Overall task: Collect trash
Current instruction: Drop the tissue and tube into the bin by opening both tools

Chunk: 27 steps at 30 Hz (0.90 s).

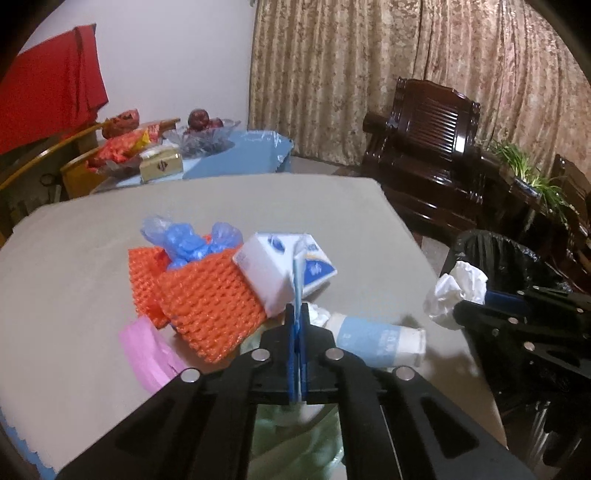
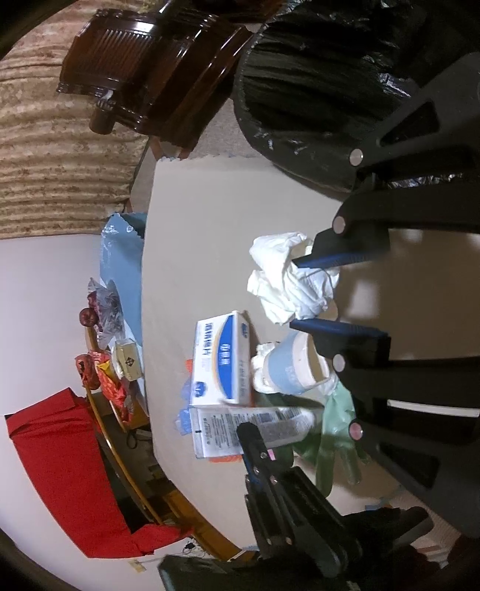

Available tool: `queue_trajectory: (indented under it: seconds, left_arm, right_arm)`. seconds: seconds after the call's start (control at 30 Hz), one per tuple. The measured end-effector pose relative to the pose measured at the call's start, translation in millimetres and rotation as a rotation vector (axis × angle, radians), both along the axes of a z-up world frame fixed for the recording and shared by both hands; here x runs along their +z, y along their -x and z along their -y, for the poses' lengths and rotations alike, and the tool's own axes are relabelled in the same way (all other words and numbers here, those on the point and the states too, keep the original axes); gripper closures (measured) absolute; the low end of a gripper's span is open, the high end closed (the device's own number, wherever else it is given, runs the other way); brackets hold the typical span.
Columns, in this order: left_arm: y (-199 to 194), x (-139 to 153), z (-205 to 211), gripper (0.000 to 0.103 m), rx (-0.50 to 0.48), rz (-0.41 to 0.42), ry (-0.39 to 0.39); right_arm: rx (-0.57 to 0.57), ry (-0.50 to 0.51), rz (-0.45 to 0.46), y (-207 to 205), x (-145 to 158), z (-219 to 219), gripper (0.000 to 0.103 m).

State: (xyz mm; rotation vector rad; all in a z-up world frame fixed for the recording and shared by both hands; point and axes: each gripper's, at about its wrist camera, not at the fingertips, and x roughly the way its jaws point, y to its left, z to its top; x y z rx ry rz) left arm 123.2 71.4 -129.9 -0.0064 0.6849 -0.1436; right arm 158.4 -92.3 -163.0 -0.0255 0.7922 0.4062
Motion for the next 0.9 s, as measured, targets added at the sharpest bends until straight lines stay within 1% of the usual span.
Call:
queue_trajectory:
  seconds: [0.17,0.27,0.4,0.5,0.6,0.73,0.87,0.9]
  left_arm:
    - [8.4,27.2,1.7,0.101,0.009,0.055,0.043]
    - [11.8,47.7,6.5,0.101,-0.01,0.097,0.07]
    - [13.5,73.6,29.4,0.101,-0.072,0.15,0.103]
    - [7.3,81.8,56.2,0.101,-0.137,0.158,0.122]
    - [2.0,80.9,83.2,0.101,-0.197,0.144,0.148]
    - [-7.4,73.6,126.1,0.101,-0.291,0.102,0.195]
    - [-11.0,64.0,169.9,0.101,-0.38,0.075,0.193]
    - [-11.7,61.5,182.3,0.101,-0.406,0.068,0.191]
  right_arm:
    - [-0.011,-0.041,0.051,7.5,24.3,8.2,0.077]
    - [-0.026,-0.072,0.089,11.7,44.7,18.9,0.078]
    - [-0.06,-0.078,0.147,21.8,69.2,39.2,0.078]
    - [-0.11,-0.068,0.173,29.7,80.0,64.0,0.078]
    - [-0.177,-0.043,0.18,39.7,80.6,94.9,0.078]
    - [-0.294,-0.007,0.146,52.7,65.1,143.5,0.077]
    - [-0.411,0.022,0.102,65.3,44.6,188.8,0.077]
    - [-0.43,0.022,0.092,65.8,39.0,194.5,0.077]
